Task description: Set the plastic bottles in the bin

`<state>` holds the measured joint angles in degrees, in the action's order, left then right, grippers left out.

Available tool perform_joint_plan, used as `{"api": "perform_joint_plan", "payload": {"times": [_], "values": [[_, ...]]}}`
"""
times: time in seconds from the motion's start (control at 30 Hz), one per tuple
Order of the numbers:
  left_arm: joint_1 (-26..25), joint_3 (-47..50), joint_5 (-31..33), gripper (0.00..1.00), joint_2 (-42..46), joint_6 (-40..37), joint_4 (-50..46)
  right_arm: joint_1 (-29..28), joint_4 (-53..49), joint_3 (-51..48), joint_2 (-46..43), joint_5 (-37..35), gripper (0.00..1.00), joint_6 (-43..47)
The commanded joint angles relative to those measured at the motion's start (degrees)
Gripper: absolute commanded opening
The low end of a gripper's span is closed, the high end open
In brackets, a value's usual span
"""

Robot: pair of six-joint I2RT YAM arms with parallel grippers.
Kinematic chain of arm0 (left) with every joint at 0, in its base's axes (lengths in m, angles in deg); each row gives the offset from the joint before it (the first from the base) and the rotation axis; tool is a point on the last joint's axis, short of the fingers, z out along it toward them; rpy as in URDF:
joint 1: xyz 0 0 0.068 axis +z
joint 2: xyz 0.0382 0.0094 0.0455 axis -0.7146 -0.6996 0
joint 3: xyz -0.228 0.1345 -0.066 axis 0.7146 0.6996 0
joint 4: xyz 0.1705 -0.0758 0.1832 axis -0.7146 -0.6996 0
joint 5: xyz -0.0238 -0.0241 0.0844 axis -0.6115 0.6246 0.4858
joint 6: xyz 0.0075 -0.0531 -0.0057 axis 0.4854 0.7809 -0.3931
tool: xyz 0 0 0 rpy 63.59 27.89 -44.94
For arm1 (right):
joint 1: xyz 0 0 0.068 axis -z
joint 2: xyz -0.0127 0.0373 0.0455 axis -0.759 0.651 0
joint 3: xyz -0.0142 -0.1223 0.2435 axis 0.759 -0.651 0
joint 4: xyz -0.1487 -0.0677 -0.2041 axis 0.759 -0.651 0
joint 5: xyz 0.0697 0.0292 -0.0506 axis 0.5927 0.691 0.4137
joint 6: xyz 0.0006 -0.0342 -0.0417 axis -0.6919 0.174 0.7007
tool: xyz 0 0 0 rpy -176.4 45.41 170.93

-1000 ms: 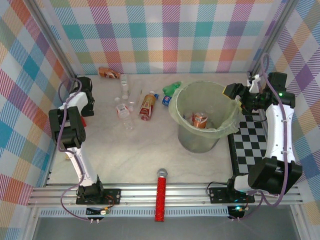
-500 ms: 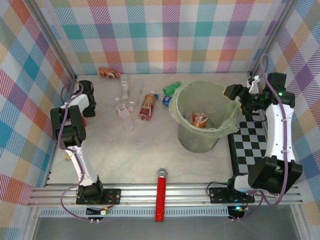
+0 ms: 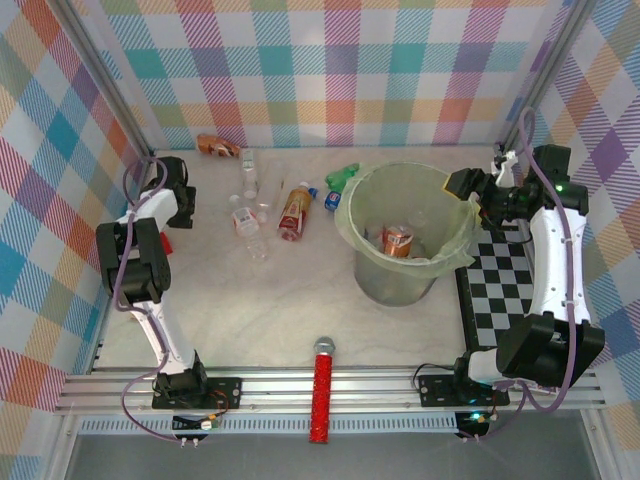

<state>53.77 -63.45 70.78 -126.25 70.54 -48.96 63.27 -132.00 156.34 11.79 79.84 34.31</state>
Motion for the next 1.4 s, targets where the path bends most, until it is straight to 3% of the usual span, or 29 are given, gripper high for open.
{"api": "perform_joint_plan", "payload": {"times": [0.0, 0.3, 0.63, 0.73, 0.77, 0.8, 0.87, 1.17, 1.37], "values": [[-2.56, 0.78, -2.57, 0.51, 5.87, -8.46, 0.01, -1.59, 0.02, -1.46, -0.85, 3.15, 0.9, -1.93], [-10.12, 0.5, -3.75, 0.5, 16.82, -26.08, -1.84, -5.94, 1.02, -2.01, -0.9, 0.48, 0.9, -5.0], [-18.03, -2.63, -12.92, 0.44, 30.95, -45.88, -10.45, -14.63, 6.24, -4.54, -1.11, -4.1, 0.89, -11.57], [-20.17, -3.35, -18.69, 0.39, 35.86, -49.85, -11.95, -16.2, 7.56, -4.59, -0.98, -5.78, 0.89, -12.72], [-21.13, -3.85, -22.36, 0.33, 37.38, -51.91, -12.45, -16.61, 7.45, -4.52, -1.11, -7.96, 0.89, -12.92], [-22.21, -4.46, -27.63, 0.32, 38.47, -54.33, -12.94, -17.06, 7.43, -4.45, -1.31, -9.94, 0.89, -12.82], [-25.12, -6.12, -32.39, 0.31, 39.75, -57.11, -15.67, -17.3, 7.57, -4.3, -1.62, -10.58, 0.89, -12.68], [-41.05, -17.68, -31.55, 0.24, 33.01, -67.31, -28.48, -17.24, 6.91, -2.87, -2.39, -7.83, 0.89, -12.19], [-48.56, -24.3, -28.62, 0.23, 24.93, -69.54, -31.83, -16.65, 1.33, 2.56, -3.4, -10.94, 0.91, -8.99]]}}
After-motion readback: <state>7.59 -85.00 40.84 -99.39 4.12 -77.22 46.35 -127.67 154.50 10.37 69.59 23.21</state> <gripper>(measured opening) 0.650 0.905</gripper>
